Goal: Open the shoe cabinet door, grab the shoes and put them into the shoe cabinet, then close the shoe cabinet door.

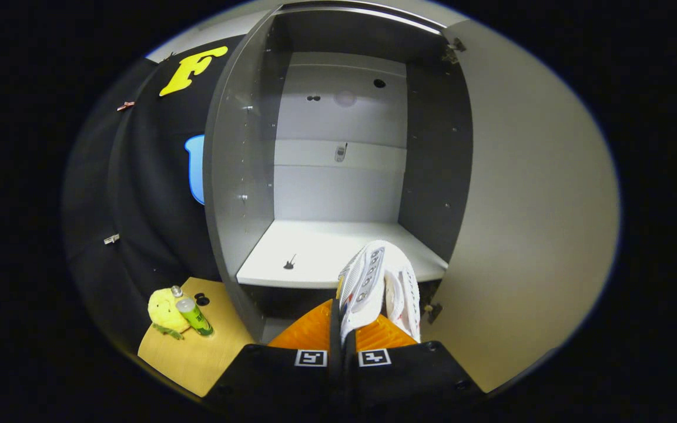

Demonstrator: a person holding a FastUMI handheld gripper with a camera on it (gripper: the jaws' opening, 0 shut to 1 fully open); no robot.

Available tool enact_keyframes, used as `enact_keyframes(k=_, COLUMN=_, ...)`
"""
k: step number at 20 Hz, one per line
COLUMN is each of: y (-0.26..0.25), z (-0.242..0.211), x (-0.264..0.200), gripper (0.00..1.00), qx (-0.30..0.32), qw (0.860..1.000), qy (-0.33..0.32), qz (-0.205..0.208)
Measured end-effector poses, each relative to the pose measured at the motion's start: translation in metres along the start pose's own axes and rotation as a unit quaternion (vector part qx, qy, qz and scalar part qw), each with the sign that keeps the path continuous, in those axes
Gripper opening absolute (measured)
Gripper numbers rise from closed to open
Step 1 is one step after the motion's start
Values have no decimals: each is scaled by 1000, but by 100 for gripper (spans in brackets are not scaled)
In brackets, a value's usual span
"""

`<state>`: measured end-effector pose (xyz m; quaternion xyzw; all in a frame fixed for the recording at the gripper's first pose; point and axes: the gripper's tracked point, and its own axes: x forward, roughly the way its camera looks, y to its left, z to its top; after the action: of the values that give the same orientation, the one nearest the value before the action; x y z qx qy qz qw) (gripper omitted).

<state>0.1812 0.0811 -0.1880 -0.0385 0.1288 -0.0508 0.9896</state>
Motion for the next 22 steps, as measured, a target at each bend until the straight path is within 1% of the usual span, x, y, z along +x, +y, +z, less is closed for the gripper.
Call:
enact_keyframes(k=5, y=-2, z=38, x=35, gripper=5, qx=-9, qw=999, qy=-26, qz=16)
enact_keyframes(k=9, y=-2, z=56, x=84, gripper=5, qx=-14, qw=999, qy=-25, qz=22)
enact_keyframes(k=12, y=-1, z=65, x=131, gripper=4, qx=-17, qw=999, qy=-25, qz=28)
enact_keyframes(k=15, y=2, z=60, x=171, gripper=4, qx=-26, qw=999, qy=-15, qz=37)
enact_keyframes(k=18, y=2, z=43, x=203, gripper=4, qx=-30, qw=999, qy=7, qz=45)
enact_keyframes(k=22, y=9, z=30, x=221, gripper=4, qx=-23, qw=997, qy=22, qz=65)
